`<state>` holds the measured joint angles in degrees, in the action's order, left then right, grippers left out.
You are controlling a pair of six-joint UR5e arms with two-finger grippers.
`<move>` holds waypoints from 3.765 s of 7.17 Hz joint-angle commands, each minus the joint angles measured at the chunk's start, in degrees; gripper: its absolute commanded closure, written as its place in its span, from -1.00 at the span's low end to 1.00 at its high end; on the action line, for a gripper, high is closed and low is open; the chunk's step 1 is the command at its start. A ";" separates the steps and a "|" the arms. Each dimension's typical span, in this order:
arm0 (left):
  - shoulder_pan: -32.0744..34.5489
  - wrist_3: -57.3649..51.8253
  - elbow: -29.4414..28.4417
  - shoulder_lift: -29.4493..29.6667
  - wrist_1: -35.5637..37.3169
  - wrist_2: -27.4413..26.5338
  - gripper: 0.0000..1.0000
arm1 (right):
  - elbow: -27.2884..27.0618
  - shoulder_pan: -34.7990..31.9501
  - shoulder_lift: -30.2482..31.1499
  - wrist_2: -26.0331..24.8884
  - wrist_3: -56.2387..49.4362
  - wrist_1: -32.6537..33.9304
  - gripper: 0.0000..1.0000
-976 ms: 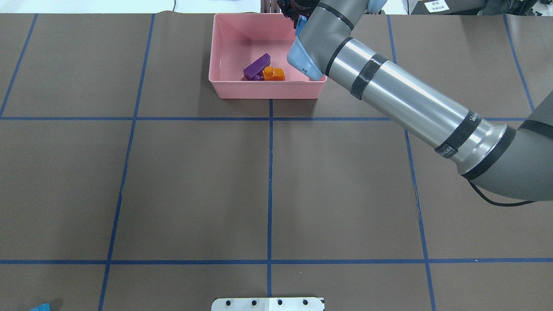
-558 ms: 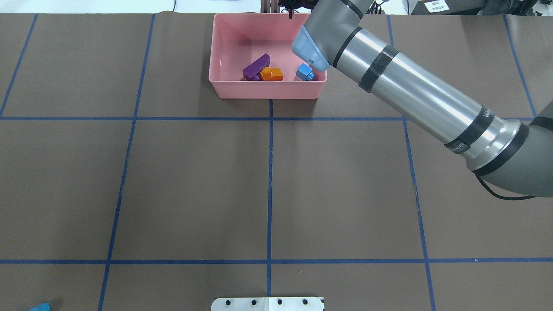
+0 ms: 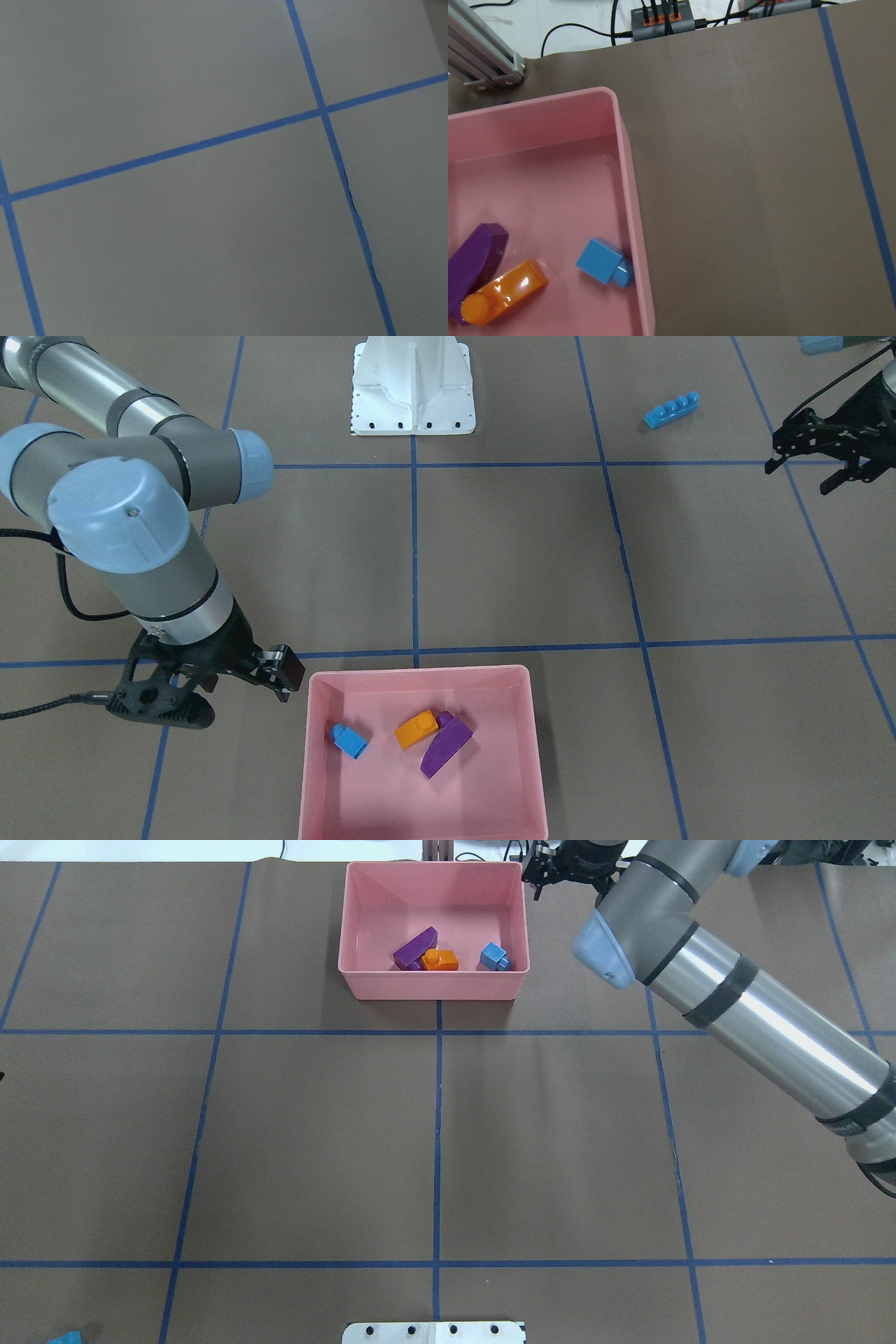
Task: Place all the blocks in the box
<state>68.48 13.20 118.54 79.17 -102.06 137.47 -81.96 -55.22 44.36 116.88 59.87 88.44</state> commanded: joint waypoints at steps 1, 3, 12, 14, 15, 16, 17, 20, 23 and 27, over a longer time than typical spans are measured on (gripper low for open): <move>-6.48 1.73 0.82 -11.27 -17.22 -1.84 -1.00 | -14.65 -1.20 13.68 0.45 -3.07 1.46 -1.00; -22.77 6.90 0.91 -16.74 -25.71 -13.82 -1.00 | -25.48 -2.87 19.87 0.63 -10.36 10.91 -1.00; -64.51 23.79 4.16 -24.59 -25.03 -35.33 -0.98 | -41.35 -14.57 41.78 6.16 -37.20 17.82 -1.00; -69.77 27.47 4.16 -24.15 -23.36 -39.10 -0.96 | -41.26 -14.65 42.30 6.16 -37.11 17.73 -1.00; -70.67 27.75 4.07 -24.15 -23.36 -39.47 -0.77 | -41.26 -14.66 42.39 6.16 -37.11 17.65 -1.00; -70.76 27.76 3.90 -24.15 -23.36 -39.47 -0.23 | -41.17 -14.66 42.83 6.16 -37.11 17.56 -1.00; -70.76 27.76 3.98 -24.06 -22.92 -39.56 0.05 | -41.17 -14.66 42.83 6.16 -37.11 17.56 -1.00; -70.50 29.94 4.59 -23.62 -22.92 -39.47 0.45 | -40.91 -14.57 42.83 6.25 -37.11 17.47 -1.00; -63.69 33.03 11.34 -24.32 -22.65 -36.60 1.00 | -40.65 -14.57 42.83 6.25 -37.02 17.38 -1.00; -37.62 39.43 15.59 -10.39 -20.65 -13.08 1.00 | -39.85 -14.92 42.92 7.21 -37.37 17.29 -1.00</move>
<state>21.80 50.04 133.93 63.02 -124.19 116.72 -121.82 -69.85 87.11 123.33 22.74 105.73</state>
